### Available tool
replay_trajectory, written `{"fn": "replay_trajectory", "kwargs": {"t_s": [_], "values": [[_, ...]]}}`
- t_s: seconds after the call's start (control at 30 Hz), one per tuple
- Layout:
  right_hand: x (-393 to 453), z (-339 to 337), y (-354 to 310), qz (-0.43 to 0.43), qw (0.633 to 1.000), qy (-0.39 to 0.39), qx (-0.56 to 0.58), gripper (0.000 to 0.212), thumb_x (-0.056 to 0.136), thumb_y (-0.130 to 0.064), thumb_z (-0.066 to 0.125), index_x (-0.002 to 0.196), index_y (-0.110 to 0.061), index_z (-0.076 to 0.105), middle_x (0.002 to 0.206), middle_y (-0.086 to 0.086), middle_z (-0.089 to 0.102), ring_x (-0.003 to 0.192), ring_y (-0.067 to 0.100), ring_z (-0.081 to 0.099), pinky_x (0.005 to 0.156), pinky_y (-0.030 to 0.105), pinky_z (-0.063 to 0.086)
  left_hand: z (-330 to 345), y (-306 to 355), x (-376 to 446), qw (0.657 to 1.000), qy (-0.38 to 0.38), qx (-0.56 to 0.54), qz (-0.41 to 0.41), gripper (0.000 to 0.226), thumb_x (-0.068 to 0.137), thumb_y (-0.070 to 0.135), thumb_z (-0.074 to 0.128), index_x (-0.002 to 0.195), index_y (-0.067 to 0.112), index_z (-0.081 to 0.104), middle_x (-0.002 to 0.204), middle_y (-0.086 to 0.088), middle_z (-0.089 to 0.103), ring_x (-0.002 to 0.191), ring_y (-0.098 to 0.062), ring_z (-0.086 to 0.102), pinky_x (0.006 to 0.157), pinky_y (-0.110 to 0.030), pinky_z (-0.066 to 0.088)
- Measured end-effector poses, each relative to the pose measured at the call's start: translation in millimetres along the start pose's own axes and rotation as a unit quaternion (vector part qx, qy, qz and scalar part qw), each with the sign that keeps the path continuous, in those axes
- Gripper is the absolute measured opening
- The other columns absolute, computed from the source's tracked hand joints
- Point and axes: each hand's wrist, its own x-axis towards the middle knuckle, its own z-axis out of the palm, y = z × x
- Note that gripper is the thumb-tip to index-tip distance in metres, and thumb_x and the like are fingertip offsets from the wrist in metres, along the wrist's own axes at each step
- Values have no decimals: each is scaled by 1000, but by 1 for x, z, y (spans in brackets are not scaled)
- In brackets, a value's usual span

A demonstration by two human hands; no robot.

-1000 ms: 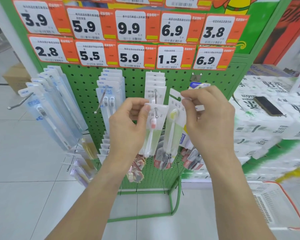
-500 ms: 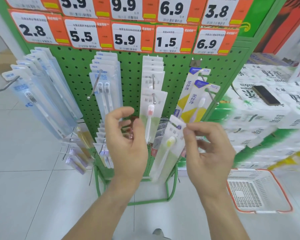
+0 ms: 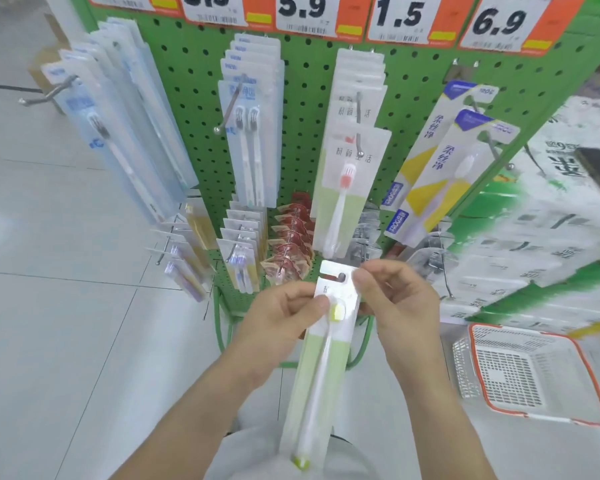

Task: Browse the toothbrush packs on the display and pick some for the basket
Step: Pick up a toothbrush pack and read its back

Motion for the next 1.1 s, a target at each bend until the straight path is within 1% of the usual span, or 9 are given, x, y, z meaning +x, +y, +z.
{"fn": "replay_trajectory", "kwargs": {"t_s": [0.27,0.4,0.47,0.57,0.73,0.83,0.93,1.03,1.1], "values": [[-12,2,13,45,988,-140,-55,42,89,3,73,124,-17,61,90,11,77,72,21,67,64,33,55,-8,-16,-9,997,78,-6,-19,21,95,19,64,110,9,75,99,-11,78,96,-36,74,90,-56,57],[-15,3,20,63,985,-128,-99,50,89,-4,75,131,-21,55,83,8,76,71,26,68,69,42,61,-14,-18,-12,996,89,17,-28,27,90,31,68,107,12,77,97,-13,78,98,-41,72,91,-61,55],[-14,4,21,86,983,-127,-103,40,90,-7,75,125,-19,59,80,9,76,73,29,70,67,43,61,-17,-20,-14,996,77,34,-36,20,95,23,66,108,12,76,97,-13,78,98,-40,72,91,-59,56],[-13,3,20,125,980,-136,-80,12,93,-6,70,104,-6,67,76,9,76,63,18,69,56,29,57,-19,-25,-19,996,61,49,-49,17,97,15,64,109,9,75,95,-12,78,95,-37,74,90,-56,57],[-17,0,21,147,961,-218,-86,9,96,-6,65,102,-4,72,85,12,77,68,16,72,55,25,57,-20,-24,-21,994,82,62,-45,15,96,19,65,101,10,77,89,-10,79,86,-32,76,86,-51,60],[-15,-1,24,133,976,-158,-71,9,95,0,65,102,-1,71,82,13,76,63,15,70,53,26,57,-25,-30,-24,993,27,102,-62,20,96,28,66,96,11,78,85,-17,77,80,-30,74,81,-45,61],[-11,-4,27,146,985,-83,-30,9,95,2,65,102,1,70,82,12,76,65,20,70,53,30,59,-27,-37,-30,983,-6,166,-81,25,93,38,68,89,16,78,78,-23,70,67,-20,57,67,-34,54],[-10,-5,27,159,985,-59,-12,9,95,2,63,102,1,70,84,14,76,65,19,69,52,28,57,-28,-38,-33,978,-9,175,-114,56,86,55,65,87,0,74,71,-29,60,61,-20,58,60,-28,54],[-11,-6,27,164,986,-38,-4,9,96,2,62,96,-4,70,75,4,76,59,12,68,51,24,55,-31,-38,-33,973,-19,194,-122,70,82,64,61,88,-6,69,67,-24,58,57,-19,56,60,-29,52]]}}
